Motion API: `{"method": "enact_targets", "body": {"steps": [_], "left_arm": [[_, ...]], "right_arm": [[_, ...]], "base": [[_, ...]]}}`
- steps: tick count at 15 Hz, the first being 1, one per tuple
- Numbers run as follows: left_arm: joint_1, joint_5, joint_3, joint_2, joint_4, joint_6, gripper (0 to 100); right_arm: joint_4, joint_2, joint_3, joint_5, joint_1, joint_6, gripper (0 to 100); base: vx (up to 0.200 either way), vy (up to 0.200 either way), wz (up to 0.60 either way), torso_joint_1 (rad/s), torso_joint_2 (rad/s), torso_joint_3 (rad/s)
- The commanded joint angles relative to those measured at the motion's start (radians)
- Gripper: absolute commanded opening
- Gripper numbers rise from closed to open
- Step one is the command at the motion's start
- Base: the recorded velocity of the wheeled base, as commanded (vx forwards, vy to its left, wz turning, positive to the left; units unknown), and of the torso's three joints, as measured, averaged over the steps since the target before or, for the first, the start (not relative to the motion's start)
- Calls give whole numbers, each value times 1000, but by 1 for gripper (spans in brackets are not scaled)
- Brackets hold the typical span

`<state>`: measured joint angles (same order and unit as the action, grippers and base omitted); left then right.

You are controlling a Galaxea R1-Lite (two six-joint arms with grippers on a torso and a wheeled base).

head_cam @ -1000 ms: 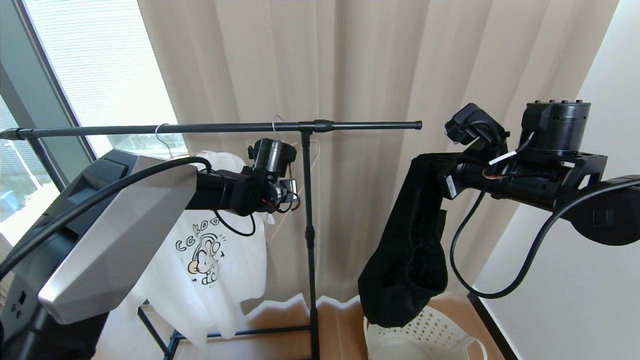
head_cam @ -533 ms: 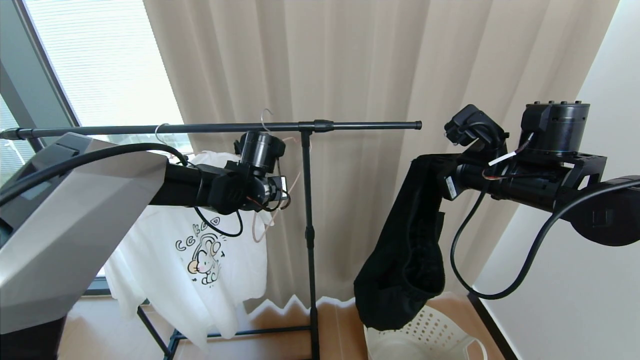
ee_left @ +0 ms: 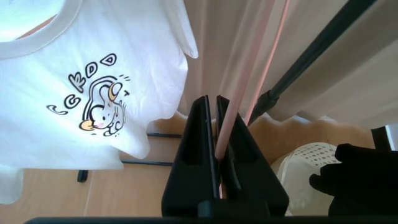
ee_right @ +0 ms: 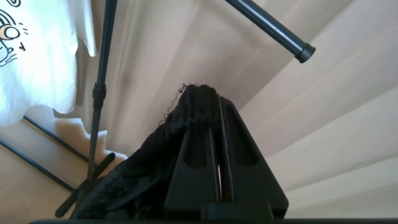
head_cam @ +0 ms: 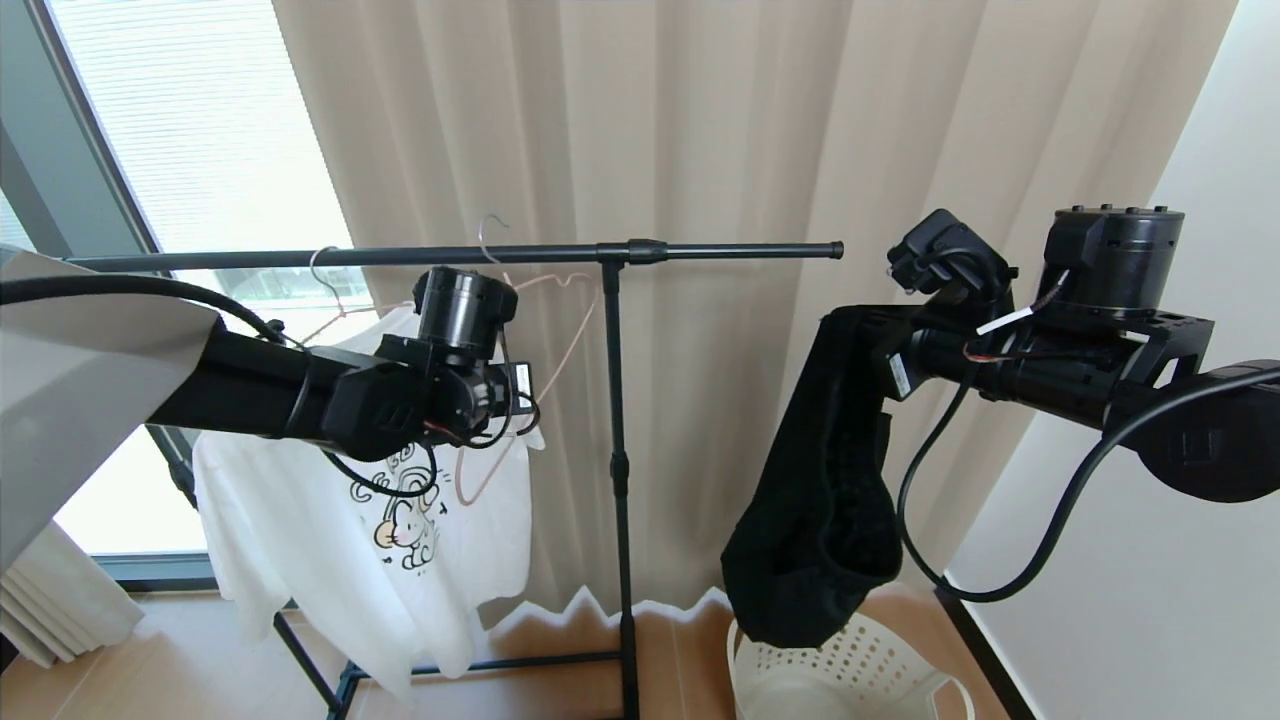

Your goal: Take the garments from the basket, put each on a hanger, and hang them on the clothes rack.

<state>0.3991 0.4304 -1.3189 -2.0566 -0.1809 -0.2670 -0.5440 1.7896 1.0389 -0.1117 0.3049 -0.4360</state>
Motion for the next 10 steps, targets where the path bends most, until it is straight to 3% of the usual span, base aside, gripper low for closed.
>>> {"method": "enact_targets", "body": {"steps": [1, 2, 6, 10], "left_arm": [[0, 1, 99, 87, -51, 17, 0], [0, 1, 132, 104, -75, 31, 0], [-2, -1, 406, 187, -362, 200, 0], [-2, -6, 543, 257, -434, 255, 0]], "right_arm": [[-1, 2, -2, 0, 2, -1, 0], [-1, 2, -2, 0, 2, -1, 0], [-1, 2, -2, 0, 2, -1, 0], [-1, 2, -3, 0, 2, -1, 0]], "base": [[0, 0, 0, 0, 0, 0], [0, 0, 0, 0, 0, 0], [0, 0, 0, 0, 0, 0], [0, 0, 0, 0, 0, 0]]}}
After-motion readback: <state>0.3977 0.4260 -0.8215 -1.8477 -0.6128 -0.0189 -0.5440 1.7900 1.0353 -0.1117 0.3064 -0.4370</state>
